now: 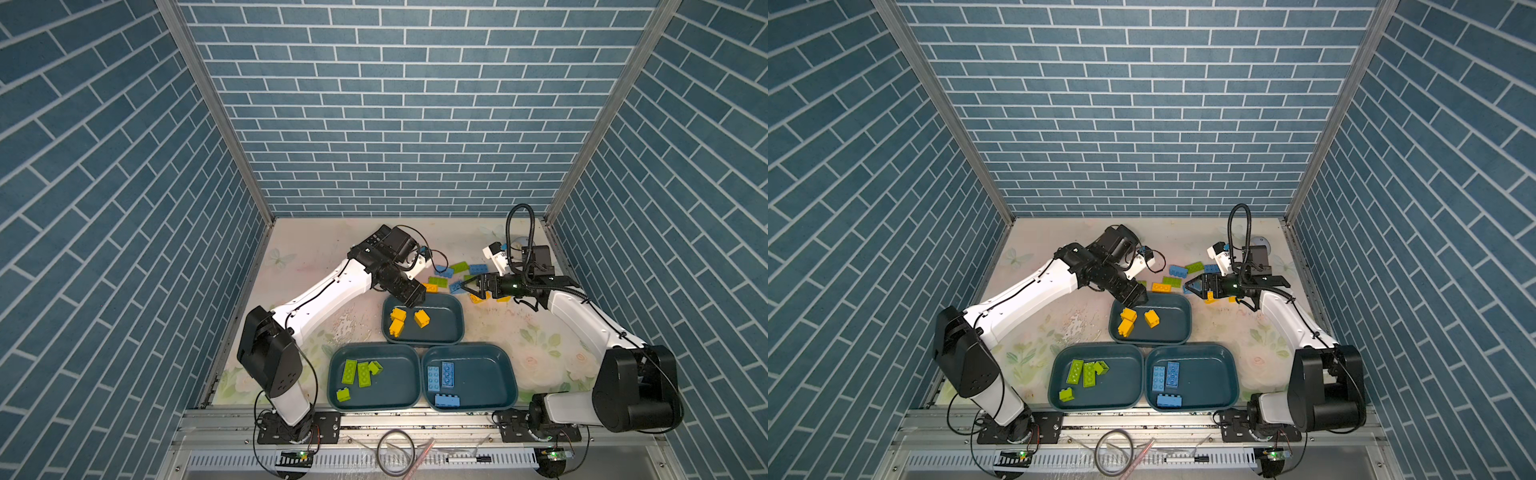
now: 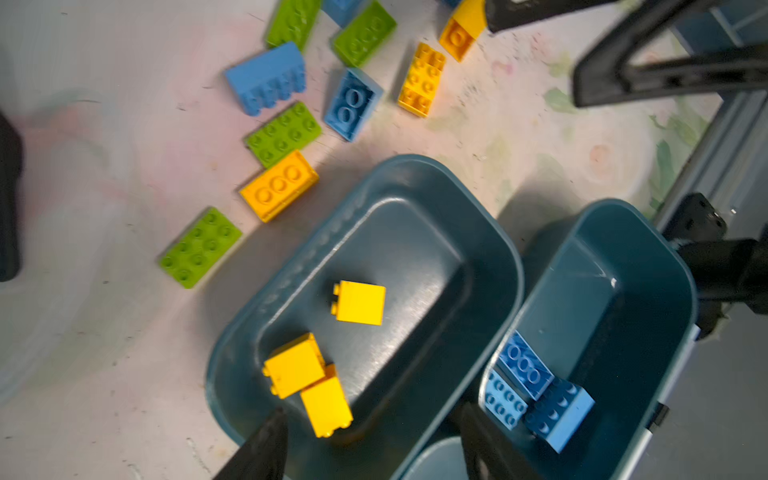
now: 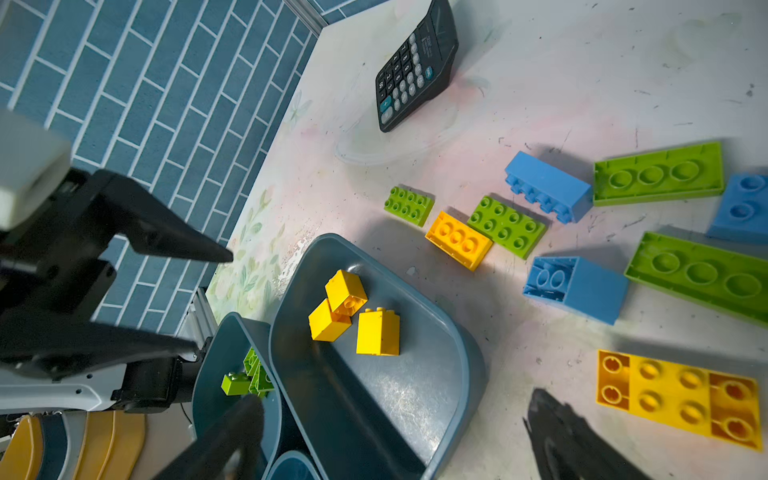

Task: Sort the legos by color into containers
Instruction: 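Move the left gripper back over a green brick near the calculator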

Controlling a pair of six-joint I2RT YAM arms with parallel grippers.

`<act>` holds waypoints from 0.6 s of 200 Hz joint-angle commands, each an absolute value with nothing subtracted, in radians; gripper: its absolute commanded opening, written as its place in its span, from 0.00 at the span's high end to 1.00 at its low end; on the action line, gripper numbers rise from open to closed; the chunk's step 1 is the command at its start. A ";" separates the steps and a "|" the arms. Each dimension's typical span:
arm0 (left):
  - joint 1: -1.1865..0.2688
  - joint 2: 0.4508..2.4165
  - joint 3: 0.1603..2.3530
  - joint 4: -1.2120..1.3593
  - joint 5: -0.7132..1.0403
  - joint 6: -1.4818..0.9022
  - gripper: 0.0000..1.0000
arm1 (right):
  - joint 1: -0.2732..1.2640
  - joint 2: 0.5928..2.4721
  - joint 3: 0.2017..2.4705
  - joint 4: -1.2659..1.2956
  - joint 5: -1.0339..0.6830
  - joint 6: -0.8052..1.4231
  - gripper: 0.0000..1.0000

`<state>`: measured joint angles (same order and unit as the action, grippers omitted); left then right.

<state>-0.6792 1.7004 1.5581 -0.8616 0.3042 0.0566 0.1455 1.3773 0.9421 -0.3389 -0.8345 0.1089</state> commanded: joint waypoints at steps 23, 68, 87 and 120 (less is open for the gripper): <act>-0.600 1.841 1.640 -0.821 0.225 0.010 0.32 | 0.143 1.410 1.000 -0.360 -0.828 0.133 0.01; -0.575 1.990 1.716 -0.825 0.196 -0.143 0.31 | 0.143 1.426 1.001 -0.351 -0.831 0.149 0.01; -0.575 2.023 1.719 -0.797 0.200 -0.195 0.31 | 0.143 1.435 0.999 -0.345 -0.846 0.159 0.01; -0.561 2.067 1.753 -0.784 0.215 -0.267 0.29 | 0.143 1.438 0.981 -0.298 -0.848 0.184 0.02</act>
